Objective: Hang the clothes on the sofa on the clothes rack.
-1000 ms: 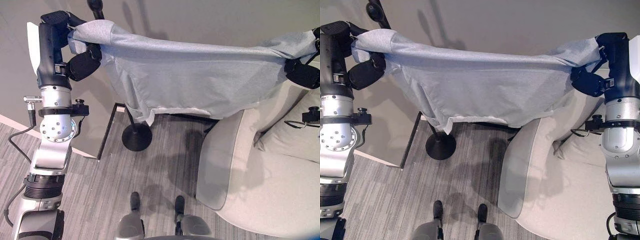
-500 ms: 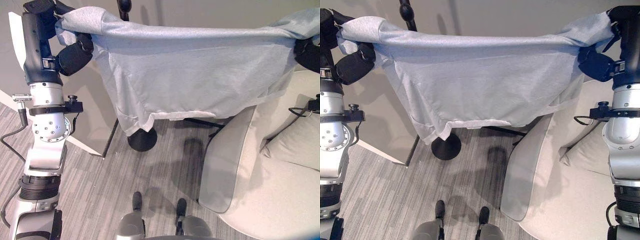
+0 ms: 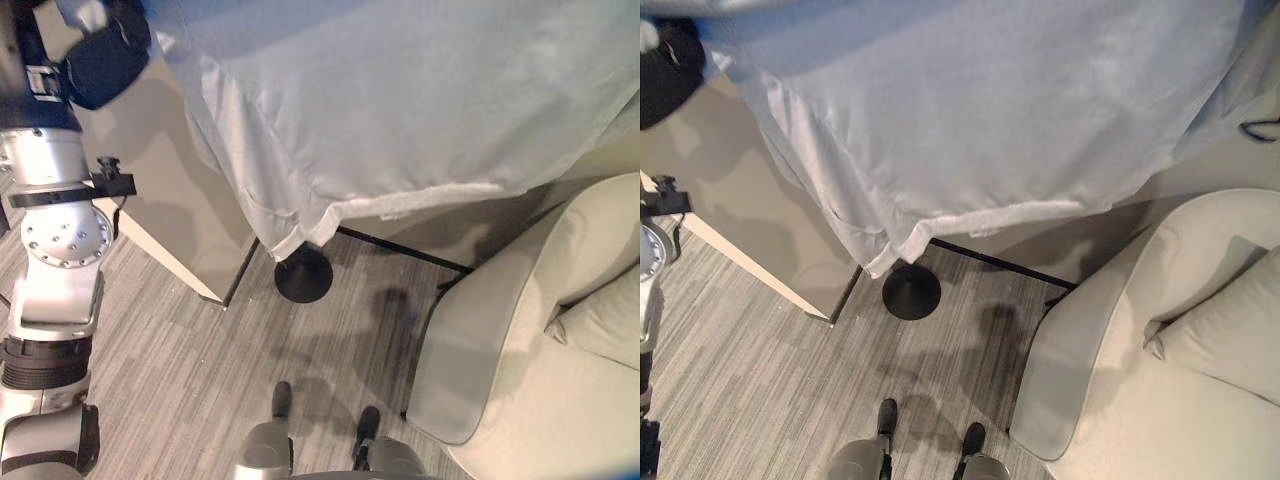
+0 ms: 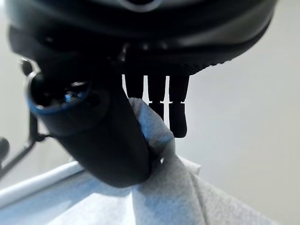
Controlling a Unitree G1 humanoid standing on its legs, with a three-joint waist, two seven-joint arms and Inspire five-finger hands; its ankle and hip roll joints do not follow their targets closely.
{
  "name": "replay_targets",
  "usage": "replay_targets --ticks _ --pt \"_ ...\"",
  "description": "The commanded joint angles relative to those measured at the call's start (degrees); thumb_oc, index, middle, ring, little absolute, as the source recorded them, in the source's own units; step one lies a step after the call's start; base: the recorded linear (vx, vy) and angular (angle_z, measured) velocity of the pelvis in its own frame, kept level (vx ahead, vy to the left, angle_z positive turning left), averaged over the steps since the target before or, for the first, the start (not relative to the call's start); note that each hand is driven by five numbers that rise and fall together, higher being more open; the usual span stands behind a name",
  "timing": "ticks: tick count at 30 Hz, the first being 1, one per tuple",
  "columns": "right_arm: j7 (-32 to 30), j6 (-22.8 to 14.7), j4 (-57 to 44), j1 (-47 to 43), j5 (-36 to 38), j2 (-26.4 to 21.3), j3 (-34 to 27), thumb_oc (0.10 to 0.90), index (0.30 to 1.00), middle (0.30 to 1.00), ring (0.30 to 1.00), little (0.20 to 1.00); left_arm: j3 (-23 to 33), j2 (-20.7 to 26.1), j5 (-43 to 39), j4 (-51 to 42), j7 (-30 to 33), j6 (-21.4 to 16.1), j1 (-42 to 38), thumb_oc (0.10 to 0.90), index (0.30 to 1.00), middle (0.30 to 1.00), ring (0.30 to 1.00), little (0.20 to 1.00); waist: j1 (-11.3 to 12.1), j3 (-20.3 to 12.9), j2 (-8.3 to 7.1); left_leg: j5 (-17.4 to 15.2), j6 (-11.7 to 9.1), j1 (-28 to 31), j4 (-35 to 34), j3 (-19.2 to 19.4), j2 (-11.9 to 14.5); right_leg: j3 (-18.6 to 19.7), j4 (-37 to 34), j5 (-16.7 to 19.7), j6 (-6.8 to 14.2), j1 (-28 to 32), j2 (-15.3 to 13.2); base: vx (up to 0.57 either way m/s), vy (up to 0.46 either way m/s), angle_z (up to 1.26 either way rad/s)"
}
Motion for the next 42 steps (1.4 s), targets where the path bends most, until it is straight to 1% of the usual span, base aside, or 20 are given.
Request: replay_targets --ticks 1,3,4,5,6,7,8,10,11,13,14,18,22,25,30,32,35,38,39,42 --pt "-5.1 1.2 6.2 -10.4 3.5 -2.6 6.6 0.400 0.300 0.300 0.300 0.300 0.6 5.9 1.0 5.0 5.0 -2.3 -5.7 0.400 0.300 0.300 0.300 0.300 0.5 -9.3 -3.06 -10.0 -0.3 8.2 -2.2 3.4 -3.3 1.5 9.8 8.2 1.9 -3.4 -2.5 0.09 -0.084 0.33" --pt "-4.5 1.1 7.6 -15.7 4.8 -2.9 11.5 0.400 0.300 0.300 0.300 0.300 -0.6 7.1 0.8 6.2 5.1 -2.6 -7.5 0.400 0.300 0.300 0.300 0.300 0.2 -8.7 -2.76 -10.4 -1.2 8.8 -2.2 3.1 -2.5 1.8 4.1 7.3 1.5 -5.5 -2.5 0.18 -0.163 0.11" --pt "-4.3 1.1 8.7 -17.7 5.2 -3.2 13.8 0.400 0.300 0.300 0.300 0.300 -1.1 7.7 0.6 6.7 4.9 -2.8 -8.0 0.400 0.300 0.300 0.300 0.300 -0.3 -8.4 -2.62 -10.8 -1.7 9.4 -2.2 2.3 -2.2 2.7 -2.5 6.9 1.4 -5.9 -1.1 0.33 -0.219 0.11" --pt "-4.1 1.2 9.5 -19.0 5.6 -3.6 16.0 0.400 0.300 0.300 0.300 0.300 -1.5 7.6 0.7 7.2 4.4 -2.5 -7.5 0.400 0.300 0.300 0.300 0.300 -1.8 -7.9 -2.34 -11.8 -2.2 11.3 -2.2 0.3 -2.0 6.5 -10.1 7.3 1.8 -7.2 2.4 0.25 -0.161 0.25" --pt "-4.1 1.2 9.7 -19.5 5.6 -3.6 16.5 0.400 0.300 0.300 0.300 0.300 -1.3 7.6 0.7 7.2 4.4 -2.5 -7.4 0.400 0.300 0.300 0.300 0.300 -1.9 -7.9 -2.30 -11.6 -2.2 11.2 -2.2 0.3 -2.1 6.5 -10.8 8.0 1.7 -7.0 2.5 0.25 -0.121 0.45" --pt "-3.8 1.3 10.2 -19.5 5.0 -4.5 18.0 0.400 0.300 0.300 0.300 0.300 -1.2 7.7 1.5 7.2 4.1 -2.2 -5.7 0.400 0.300 0.300 0.300 0.300 -2.8 -7.7 -2.38 -12.2 -2.2 11.9 -2.2 -1.1 -2.3 8.9 -13.1 8.3 1.8 -7.1 3.7 0.07 -0.034 0.61" --pt "-3.8 1.3 10.2 -19.7 5.0 -4.5 18.2 0.400 0.300 0.300 0.300 0.300 -1.1 7.7 1.5 7.1 4.1 -2.2 -5.6 0.400 0.300 0.300 0.300 0.300 -2.9 -7.7 -2.30 -12.3 -2.2 11.9 -2.2 -1.1 -2.3 8.9 -13.2 8.3 1.8 -6.9 3.7 0.20 -0.117 0.84" --pt "-2.5 1.1 9.3 -21.5 5.4 -4.1 19.1 0.400 0.300 0.300 0.300 0.300 -0.4 6.5 1.5 7.0 3.6 -2.3 -5.1 0.400 0.300 0.300 0.300 0.300 -3.3 -8.3 -3.75 -11.6 -2.9 12.3 -2.2 -2.7 -2.6 9.5 -15.3 11.1 1.7 -4.8 4.0 0.18 -0.204 1.04" --pt "-2.3 0.5 9.1 -21.6 5.8 -4.4 19.3 0.400 0.300 0.300 0.300 0.300 -0.8 5.4 1.3 7.0 3.4 -2.5 -5.3 0.400 0.300 0.300 0.300 0.300 -3.6 -8.8 -4.00 -10.8 -3.3 12.1 -2.2 -2.8 -2.2 9.3 -16.3 11.1 1.6 -4.3 4.4 0.18 -0.198 0.80" --pt "-1.5 -0.5 8.8 -21.1 7.3 -4.8 19.1 0.400 0.300 0.300 0.300 0.300 -1.4 2.8 1.2 7.3 2.1 -2.3 -4.6 0.400 0.300 0.300 0.300 0.300 -4.4 -10.5 -3.86 -10.4 -4.1 11.7 -2.2 -2.9 -0.6 7.7 -16.5 8.7 0.9 -2.8 5.8 0.23 -0.224 0.75" --pt "-1.4 -0.6 8.7 -20.8 7.4 -4.9 18.9 0.400 0.300 0.300 0.300 0.300 -1.5 2.8 1.2 7.3 2.0 -2.3 -4.5 0.400 0.300 0.300 0.300 0.300 -4.5 -10.6 -3.79 -10.5 -4.2 11.7 -2.2 -3.1 -0.5 7.5 -16.5 8.6 0.8 -2.7 5.9 0.17 -0.213 0.67" --pt "-0.8 -1.7 6.0 -15.5 8.5 -4.9 13.6 0.400 0.300 0.300 0.300 0.300 -0.8 0.6 1.4 7.1 1.0 -1.6 -3.1 0.400 0.300 0.300 0.300 0.300 -5.6 -11.8 -3.90 -9.9 -5.4 11.6 -2.2 -3.4 1.4 5.4 -16.5 6.0 -0.6 -0.9 7.4 0.11 -0.159 0.39" --pt "-0.5 -1.6 3.7 -11.1 7.8 -4.9 9.4 0.400 0.300 0.300 0.300 0.300 -1.0 0.5 1.6 7.0 0.7 -1.2 -2.8 0.400 0.300 0.300 0.300 0.300 -6.0 -12.5 -4.51 -9.8 -5.9 12.0 -2.2 -3.9 2.0 4.8 -16.5 5.0 -1.2 0.1 8.2 0.08 -0.101 0.11" --pt "-0.1 -1.3 3.6 -10.0 7.3 -5.2 8.9 0.400 0.300 0.300 0.300 0.300 -1.4 1.0 1.4 7.3 0.5 -1.0 -2.6 0.400 0.300 0.300 0.300 0.300 -5.6 -12.8 -5.07 -9.3 -6.0 12.4 -2.2 -4.1 2.3 4.5 -16.5 4.3 -1.7 0.8 8.8 0.07 -0.093 -0.02" --pt "0.8 0.1 8.3 -10.0 6.6 -5.0 11.6 0.400 0.300 0.300 0.300 0.300 -2.1 1.8 1.2 8.3 -0.2 -0.6 -1.6 0.400 0.300 0.300 0.300 0.300 -5.0 -12.8 -5.45 -8.2 -6.3 12.7 -2.2 -4.3 2.8 4.4 -16.5 3.9 -2.0 1.3 9.2 0.02 -0.051 0.04" --pt "2.4 1.1 12.2 -9.1 6.9 -2.7 13.5 0.400 0.300 0.300 0.300 0.300 -2.1 1.3 1.0 8.7 -1.0 -0.6 -0.3 0.400 0.300 0.300 0.300 0.300 -4.6 -12.6 -5.09 -8.3 -6.2 12.7 -2.2 -4.1 2.9 4.5 -16.5 3.7 -2.1 1.4 9.2 0.01 -0.050 0.09" --pt "4.2 1.9 14.2 -6.1 6.3 0.4 13.8 0.400 0.300 0.300 0.300 0.300 -1.3 0.8 1.1 9.1 -1.9 -0.3 2.0 0.400 0.300 0.300 0.300 0.300 -4.3 -12.2 -4.19 -8.4 -6.0 12.7 -2.2 -3.9 2.8 4.4 -16.5 3.5 -2.2 1.6 9.2 0.01 -0.029 0.10" --pt "4.8 2.2 13.4 -1.6 4.8 3.1 11.3 0.400 0.300 0.300 0.300 0.300 -0.8 0.5 1.6 9.0 -2.4 0.0 3.8 0.400 0.300 0.300 0.300 0.300 -4.2 -12.0 -3.64 -8.3 -5.9 12.7 -2.2 -3.8 2.8 4.5 -16.5 3.5 -2.3 1.7 9.2 0.00 0.000 0.00" --pt "5.4 2.5 12.2 3.2 4.5 7.1 8.2 0.400 0.300 0.300 0.300 0.300 -0.5 -0.4 2.2 9.6 -3.2 0.6 5.4 0.400 0.300 0.300 0.300 0.300 -4.1 -11.5 -2.55 -8.4 -5.7 12.6 -2.2 -4.0 2.7 4.5 -16.5 3.4 -2.4 1.8 9.0 0.00 -0.018 0.06" --pt "5.8 2.5 9.7 9.2 3.4 11.1 4.4 0.400 0.300 0.300 0.300 0.300 -0.6 -0.5 2.8 10.1 -3.6 1.1 6.5 0.400 0.300 0.300 0.300 0.300 -3.9 -11.6 -2.29 -8.7 -5.5 12.6 -2.2 -4.2 2.6 4.4 -16.5 3.4 -2.5 1.9 9.0 0.00 -0.007 0.03"
